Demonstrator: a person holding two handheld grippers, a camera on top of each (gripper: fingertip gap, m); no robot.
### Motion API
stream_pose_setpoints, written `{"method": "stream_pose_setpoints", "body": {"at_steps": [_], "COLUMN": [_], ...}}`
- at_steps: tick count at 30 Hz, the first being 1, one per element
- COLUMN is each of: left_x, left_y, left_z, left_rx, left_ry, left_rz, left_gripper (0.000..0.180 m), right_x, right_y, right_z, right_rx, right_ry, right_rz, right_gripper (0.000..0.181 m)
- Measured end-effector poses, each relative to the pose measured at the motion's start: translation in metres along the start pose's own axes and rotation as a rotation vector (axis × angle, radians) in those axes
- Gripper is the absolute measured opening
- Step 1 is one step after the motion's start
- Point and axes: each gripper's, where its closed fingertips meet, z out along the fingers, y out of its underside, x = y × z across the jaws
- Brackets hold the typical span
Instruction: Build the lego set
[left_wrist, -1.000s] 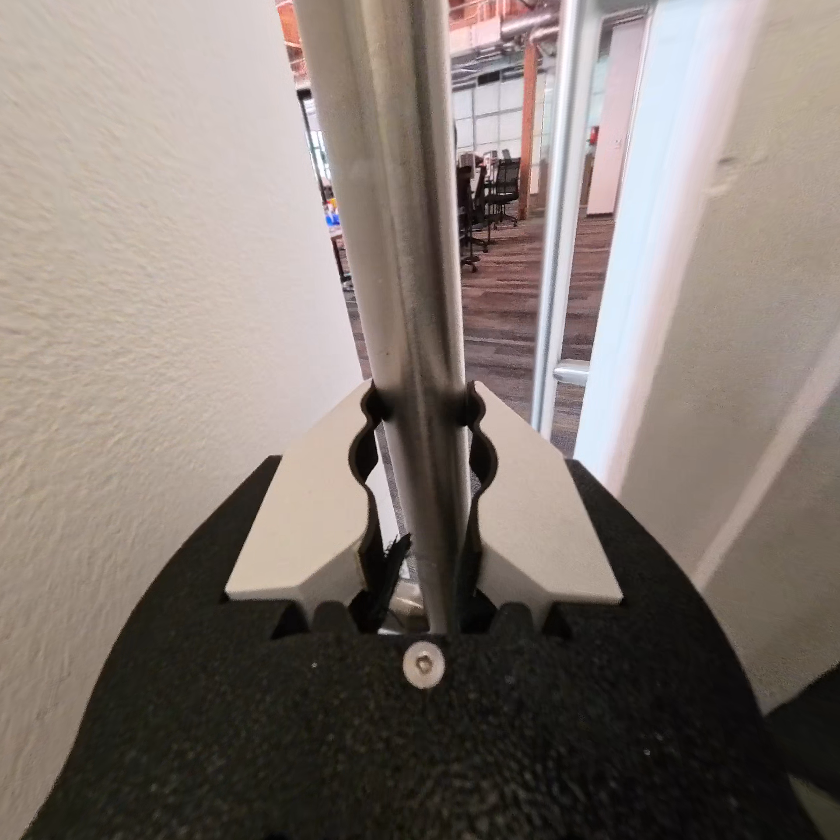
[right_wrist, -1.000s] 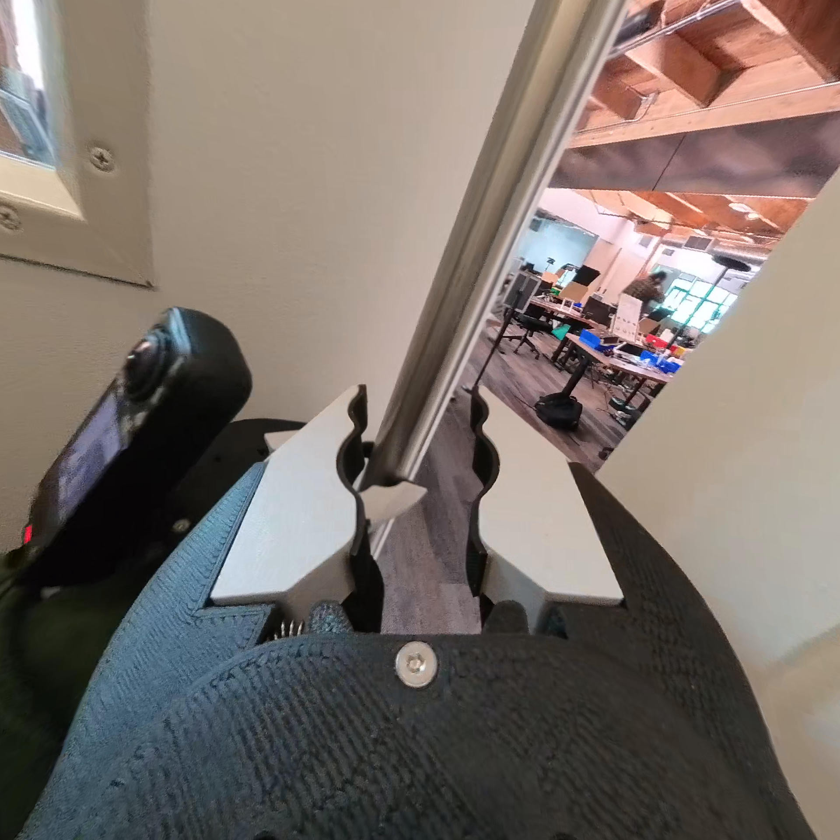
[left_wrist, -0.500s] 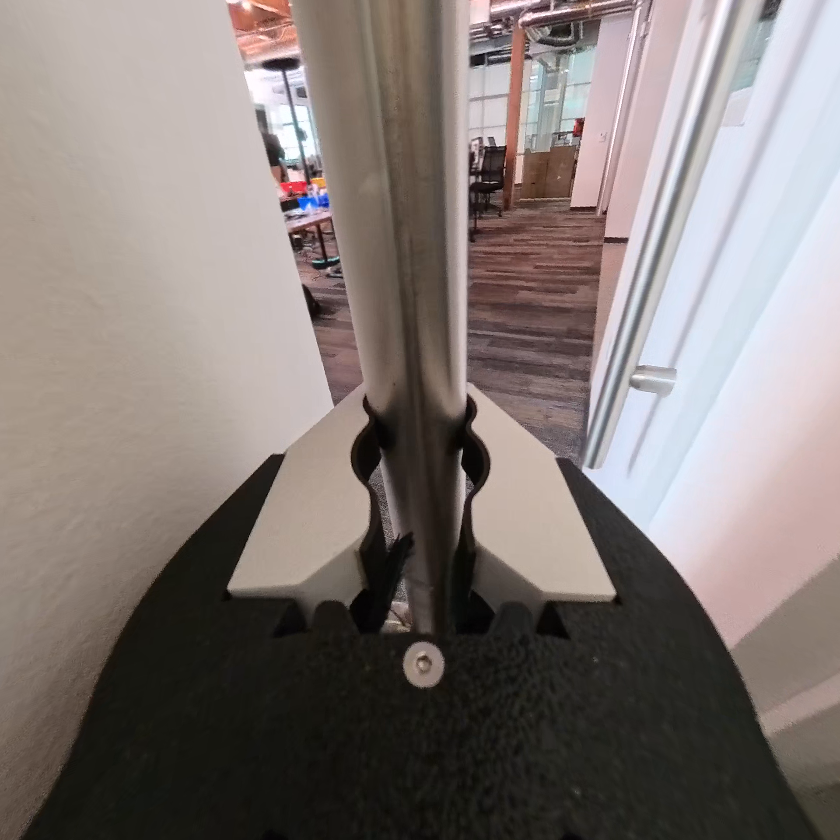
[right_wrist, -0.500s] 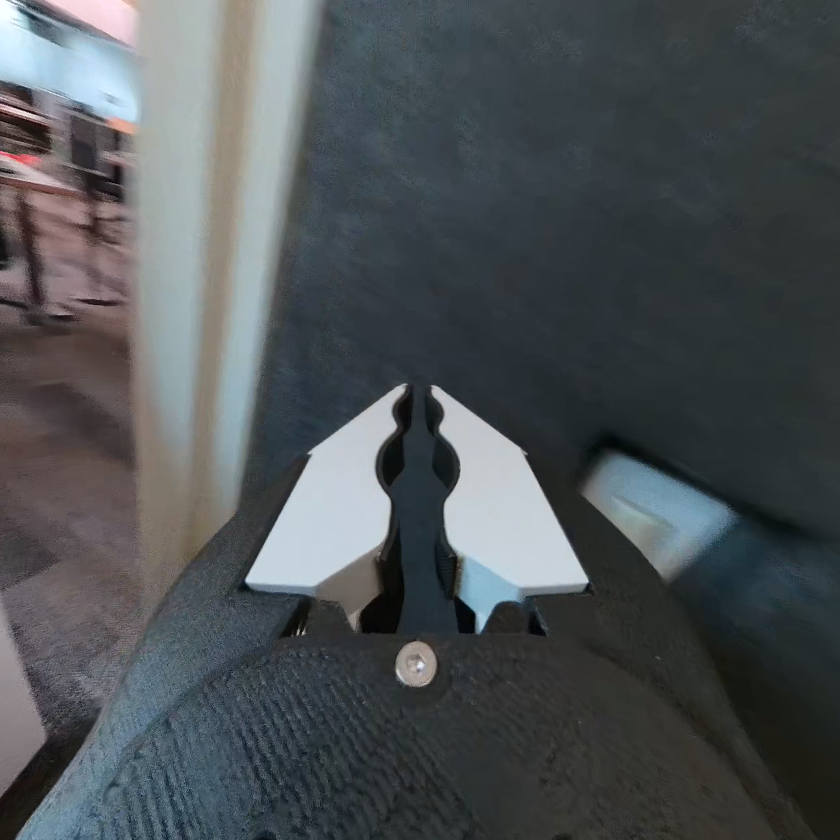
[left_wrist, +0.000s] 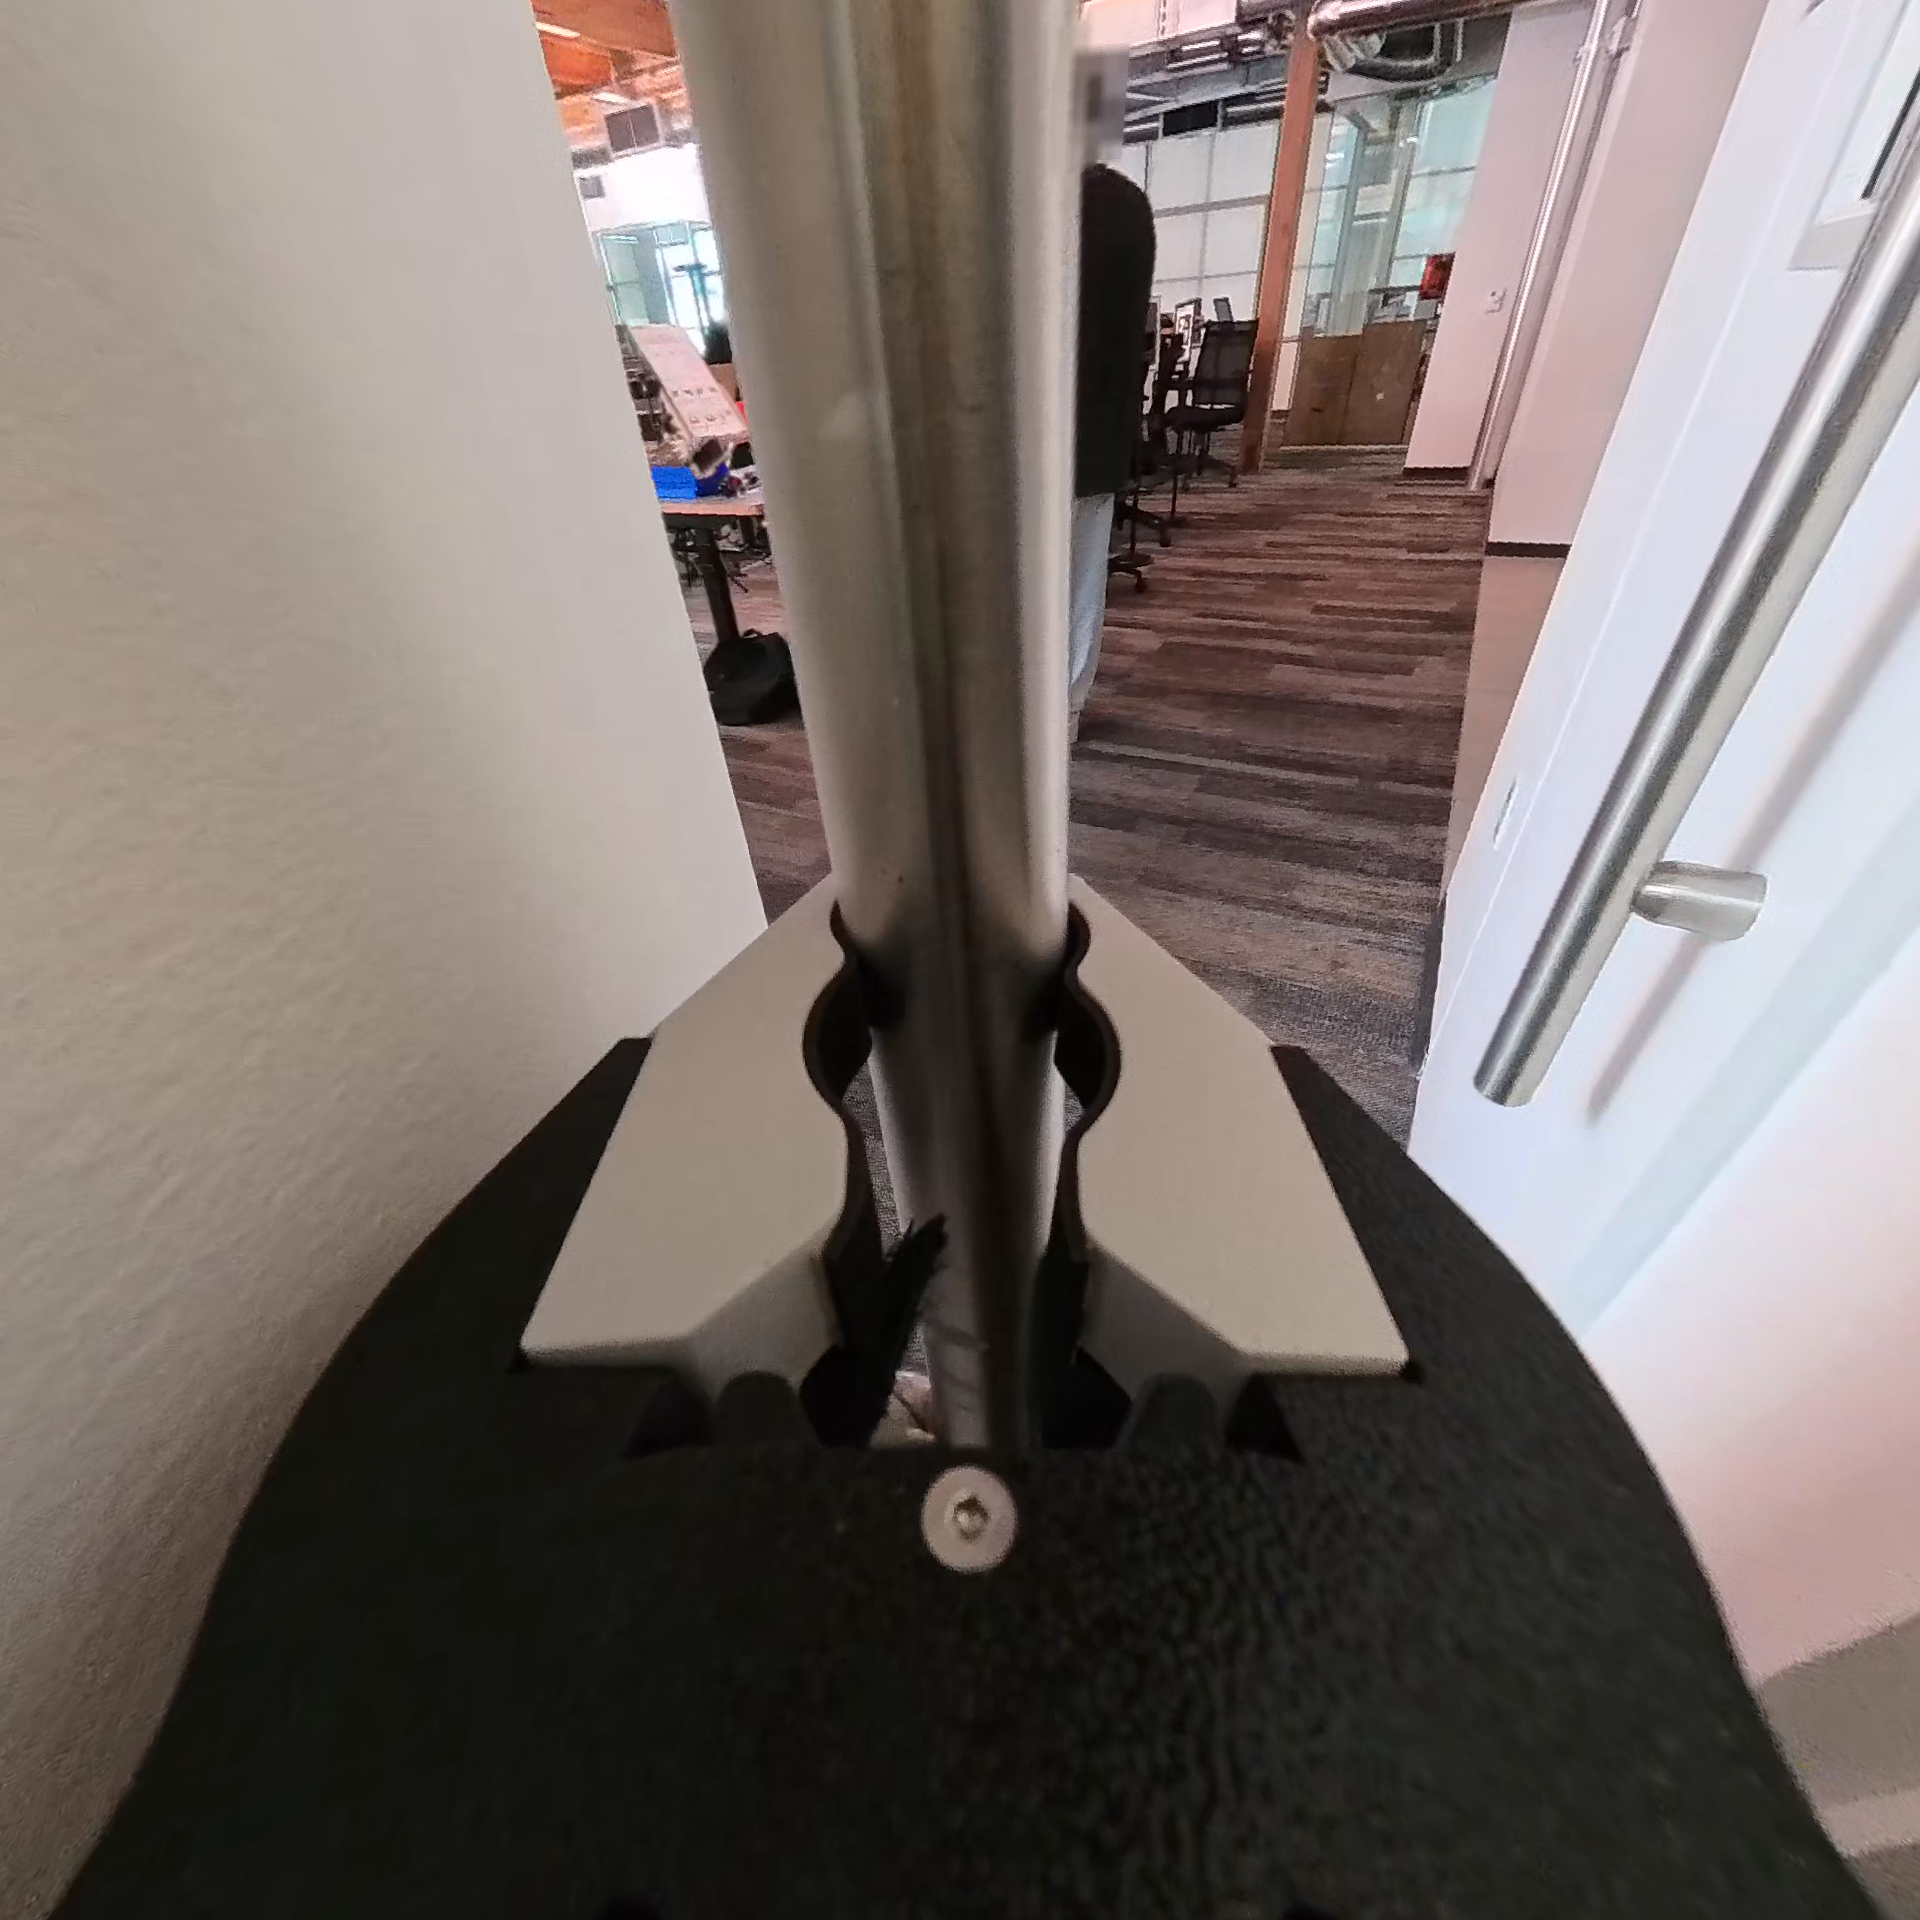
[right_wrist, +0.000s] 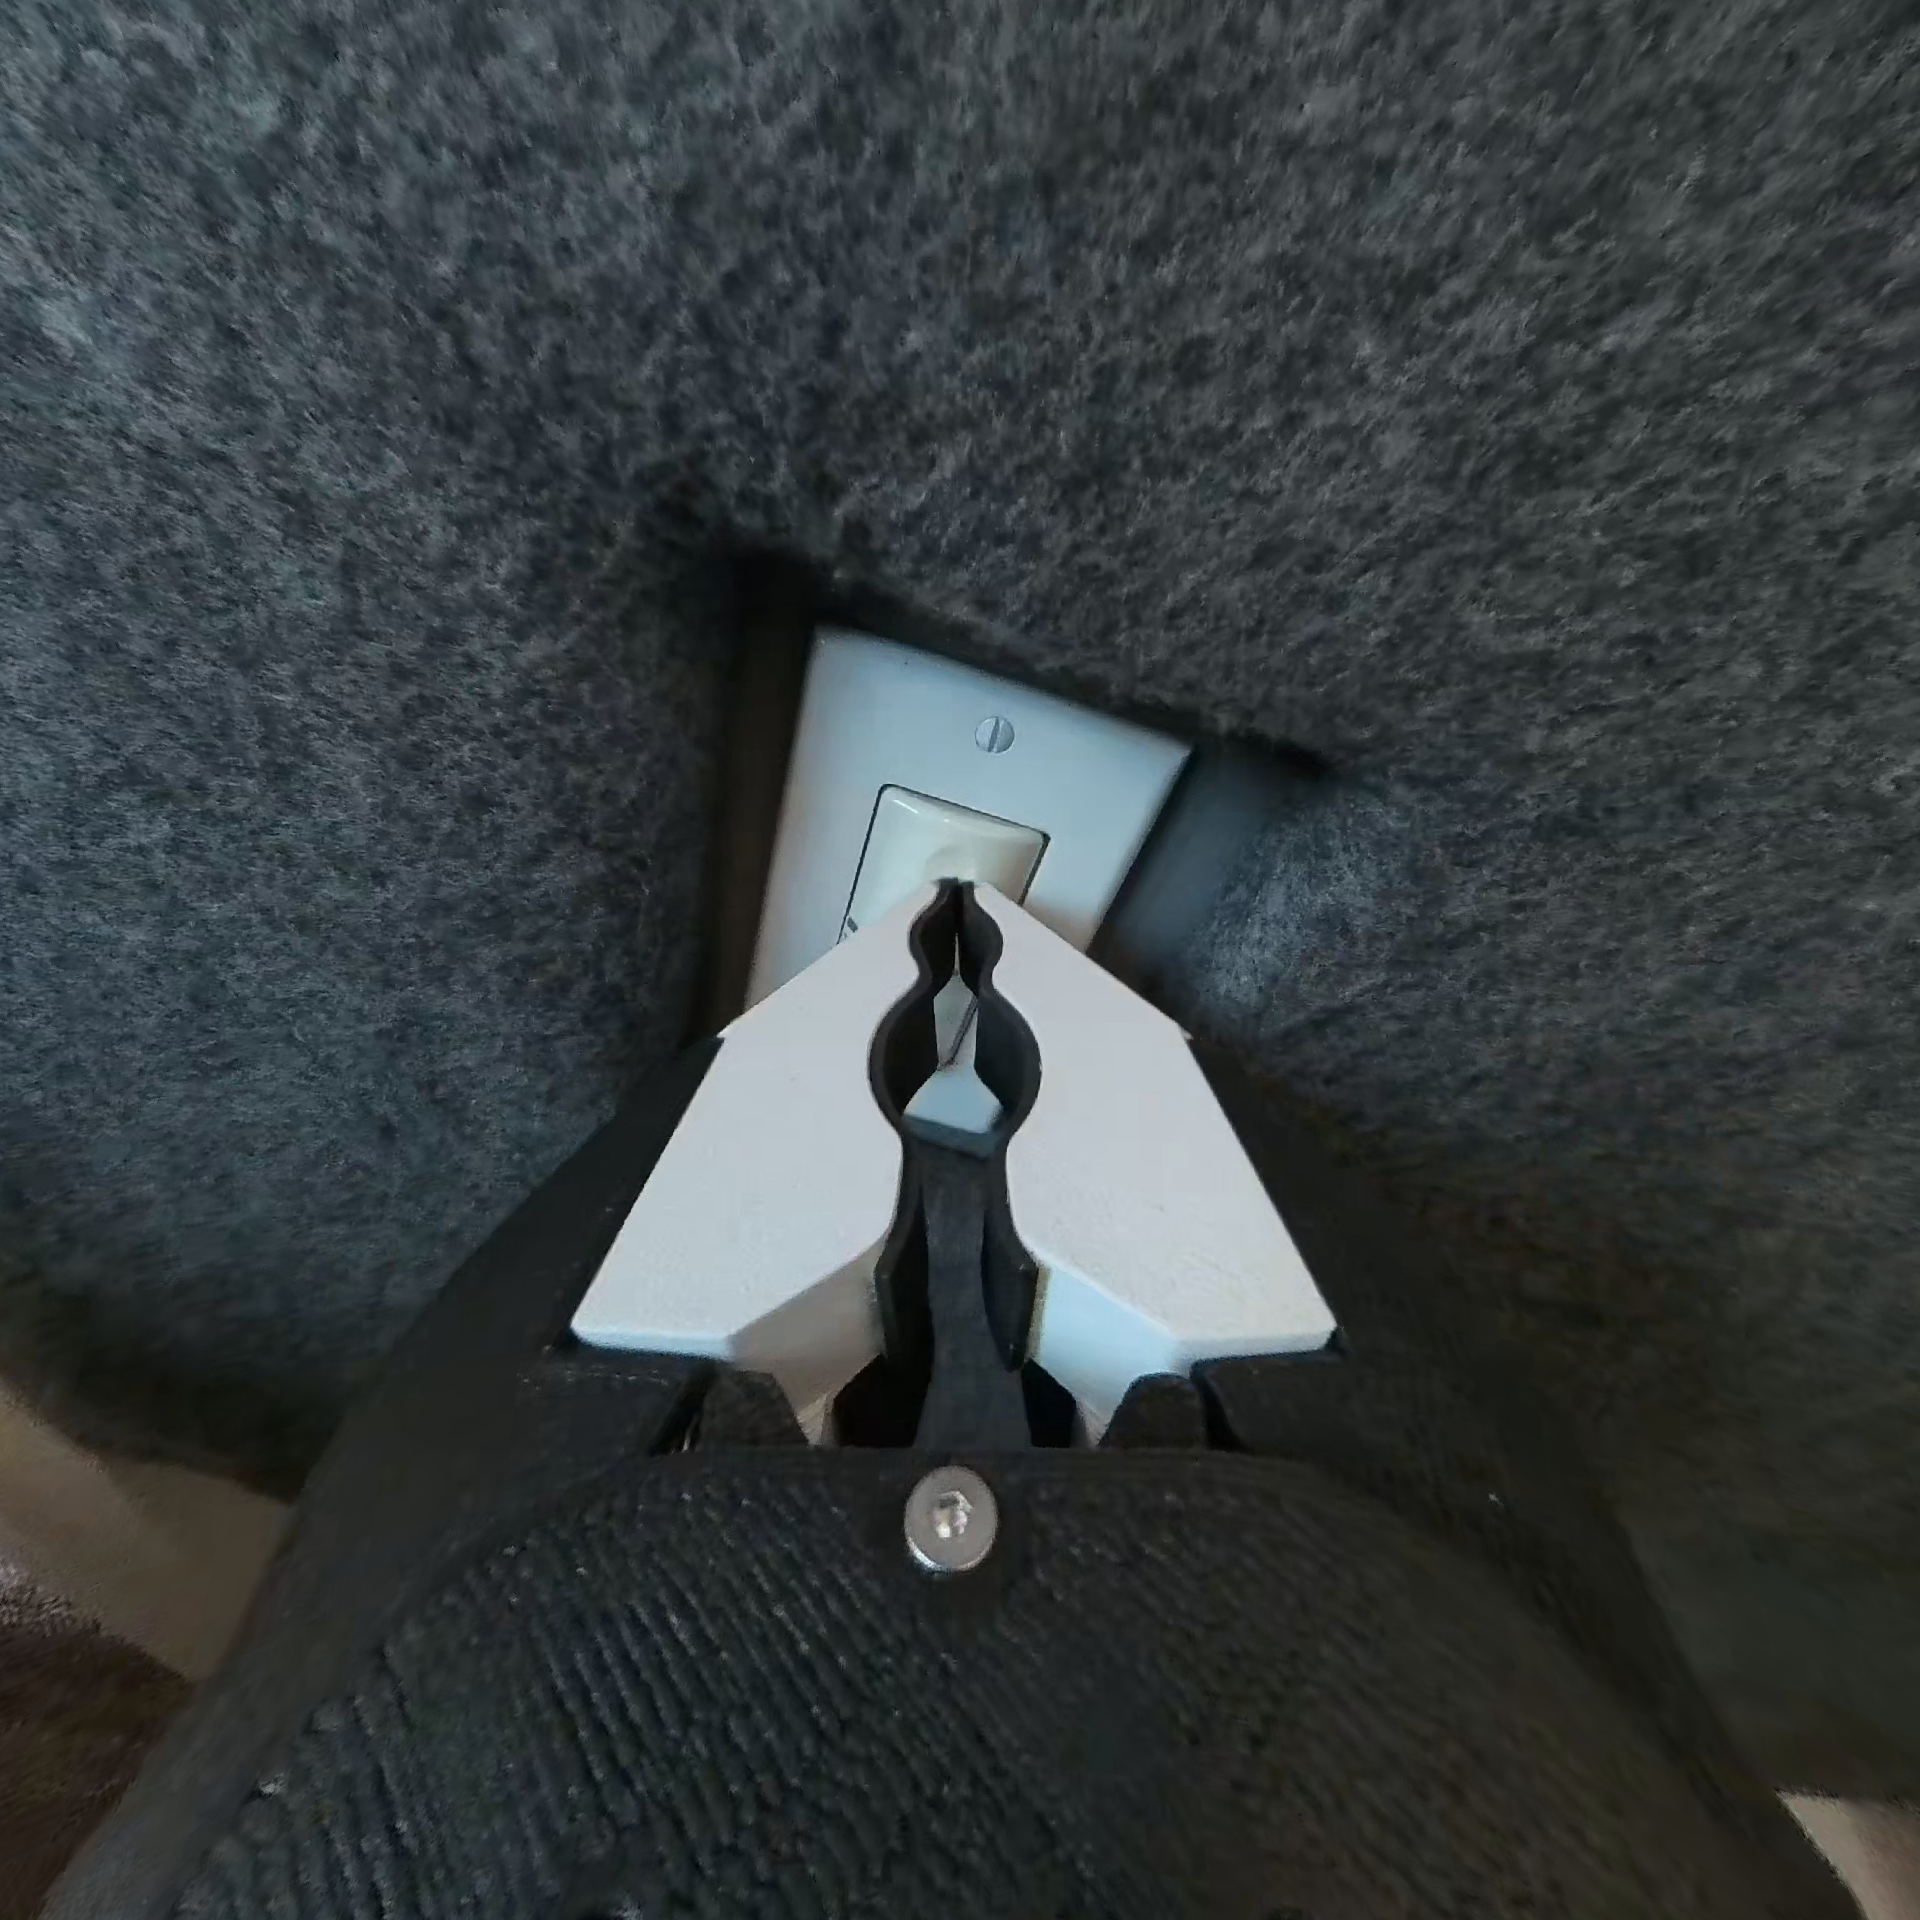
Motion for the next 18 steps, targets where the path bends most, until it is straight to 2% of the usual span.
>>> {"method": "stream_pose_setpoints", "body": {"at_steps": [10,13,18], "left_x": [-0.008,-0.009,-0.01], "left_y": [0.002,0.003,0.003], "left_z": [0.003,0.0,0.0], "left_rx": [0.009,0.015,0.027], "left_ry": [-0.015,-0.017,-0.012], "left_rz": [-0.002,-0.004,-0.008], "left_gripper": [0.03,0.03,0.029], "right_x": [0.001,-0.001,-0.006], "right_y": [-0.001,0.001,-0.021], "right_z": [0.001,-0.002,-0.028], "right_rx": [-0.053,-0.085,-0.005], "right_ry": [0.007,-0.047,-0.038], "right_rz": [-0.054,0.031,0.042], "right_gripper": [0.0,0.0,0.0]}}
